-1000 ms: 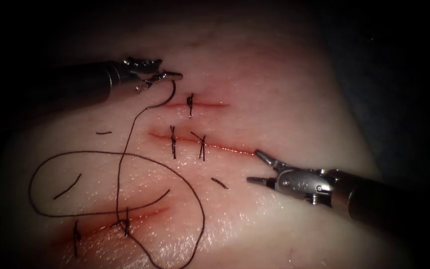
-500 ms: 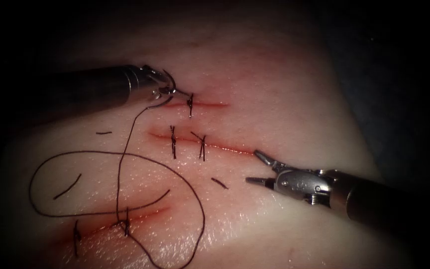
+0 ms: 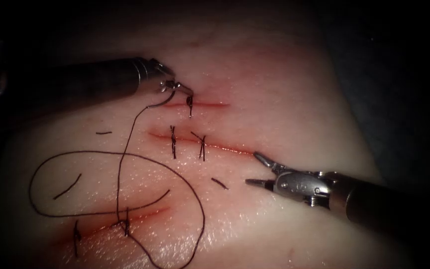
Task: Wound Closure
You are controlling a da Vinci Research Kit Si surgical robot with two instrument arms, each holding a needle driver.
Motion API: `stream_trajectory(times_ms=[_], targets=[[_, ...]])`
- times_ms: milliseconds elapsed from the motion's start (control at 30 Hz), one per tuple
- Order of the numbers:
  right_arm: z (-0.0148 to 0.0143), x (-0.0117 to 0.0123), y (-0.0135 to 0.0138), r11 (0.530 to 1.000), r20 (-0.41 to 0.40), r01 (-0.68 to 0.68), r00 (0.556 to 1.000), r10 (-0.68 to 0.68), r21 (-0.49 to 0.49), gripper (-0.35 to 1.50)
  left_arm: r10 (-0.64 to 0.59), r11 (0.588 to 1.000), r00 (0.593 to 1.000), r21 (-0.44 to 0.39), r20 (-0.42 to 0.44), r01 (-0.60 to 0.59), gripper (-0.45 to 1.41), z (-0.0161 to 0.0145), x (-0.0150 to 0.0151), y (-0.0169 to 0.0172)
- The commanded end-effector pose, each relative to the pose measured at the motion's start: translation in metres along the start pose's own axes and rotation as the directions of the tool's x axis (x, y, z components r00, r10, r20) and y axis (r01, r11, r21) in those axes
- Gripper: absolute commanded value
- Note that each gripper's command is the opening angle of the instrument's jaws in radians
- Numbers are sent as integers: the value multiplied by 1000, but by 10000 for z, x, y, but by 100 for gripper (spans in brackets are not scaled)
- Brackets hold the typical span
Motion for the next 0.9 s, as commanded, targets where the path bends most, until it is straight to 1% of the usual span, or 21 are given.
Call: stream_trajectory(times_ms=[33,133,367,433,600,633,667,700,800,900], targets=[[10,0,-3,1000,-4,2,1000,-2,0,145,-4,1000,1000,-3,1,4,71,7,7,-2],[10,1,-3,1000,-4,1,1000,-1,-1,145,-9,1000,1000,-10,16,9,69,18,2,-7],[10,0,-4,1000,-4,3,1000,-3,-2,145,-15,1000,999,-16,31,15,69,23,-11,-6],[10,0,-4,1000,-4,3,1000,-3,-2,145,-14,1000,999,-24,36,15,62,23,-11,-6],[10,-1,-6,1000,-5,4,1000,-4,-3,143,-26,999,999,-38,39,27,12,20,4,-15],[10,-1,-6,1000,-5,4,1000,-4,-3,143,-29,999,999,-41,36,31,-8,19,7,-18],[10,-1,-7,1000,-5,5,1000,-5,-4,143,-33,998,999,-47,34,34,-33,19,10,-19],[11,-1,-7,1000,-5,5,1000,-5,-4,143,-37,998,999,-47,27,38,-45,19,13,-21],[11,-1,-8,1000,-3,5,1000,-5,-3,143,-50,997,999,-52,19,51,-45,20,19,-26],[12,-1,-8,1000,-2,5,1000,-5,-4,143,-17,999,1000,-43,17,18,-45,21,22,-26]])
